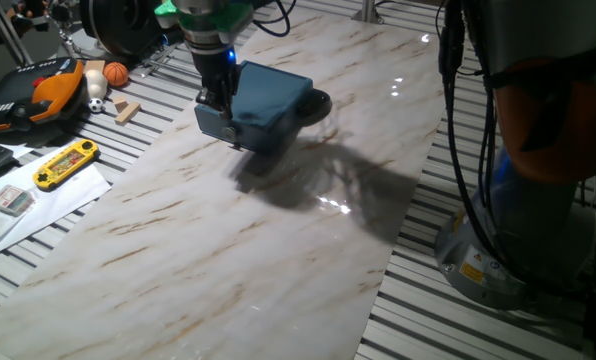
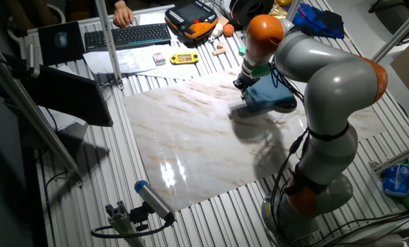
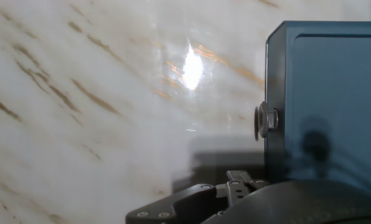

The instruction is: Take something out of a drawer

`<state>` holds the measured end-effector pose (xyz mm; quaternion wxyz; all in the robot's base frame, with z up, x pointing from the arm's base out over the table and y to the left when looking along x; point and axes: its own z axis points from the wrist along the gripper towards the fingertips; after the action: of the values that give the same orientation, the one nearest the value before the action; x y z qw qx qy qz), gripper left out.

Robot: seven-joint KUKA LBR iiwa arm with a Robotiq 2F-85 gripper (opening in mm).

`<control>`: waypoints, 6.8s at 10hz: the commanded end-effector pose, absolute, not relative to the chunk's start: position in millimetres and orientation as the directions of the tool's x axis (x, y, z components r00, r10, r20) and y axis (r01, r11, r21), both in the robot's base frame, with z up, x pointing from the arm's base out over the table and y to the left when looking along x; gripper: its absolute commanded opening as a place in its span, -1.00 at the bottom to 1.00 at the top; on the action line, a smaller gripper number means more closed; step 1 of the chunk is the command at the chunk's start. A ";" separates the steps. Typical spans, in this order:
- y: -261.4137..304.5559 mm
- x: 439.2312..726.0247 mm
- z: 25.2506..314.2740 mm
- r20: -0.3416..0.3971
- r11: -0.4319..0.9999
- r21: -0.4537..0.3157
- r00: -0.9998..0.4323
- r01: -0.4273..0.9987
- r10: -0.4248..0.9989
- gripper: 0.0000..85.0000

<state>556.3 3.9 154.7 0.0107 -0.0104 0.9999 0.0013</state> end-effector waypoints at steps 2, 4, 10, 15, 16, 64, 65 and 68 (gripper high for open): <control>2.0 556.9 155.4 -0.019 1.000 0.006 -1.000 -0.016 -0.016 -1.00; 0.0 556.7 153.6 -0.020 1.000 -0.001 -1.000 -0.001 -0.001 -1.00; -5.5 551.9 146.5 -0.017 1.000 0.007 -1.000 0.025 0.026 -1.00; -5.5 551.9 146.5 0.033 0.999 -0.018 -0.998 0.044 0.044 -1.00; -5.5 551.9 146.5 -0.002 0.999 -0.038 -0.999 0.033 0.033 -1.00; -25.5 589.6 92.7 -0.077 1.000 -0.007 -0.997 -0.011 -0.012 -0.60; -26.8 589.4 90.4 -0.078 1.000 -0.008 -0.997 -0.011 -0.012 -0.60; -28.3 588.9 89.9 -0.083 1.000 -0.024 -0.996 -0.013 -0.015 -0.60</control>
<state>589.1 -28.5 89.9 0.0418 -0.0070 0.9990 -0.0125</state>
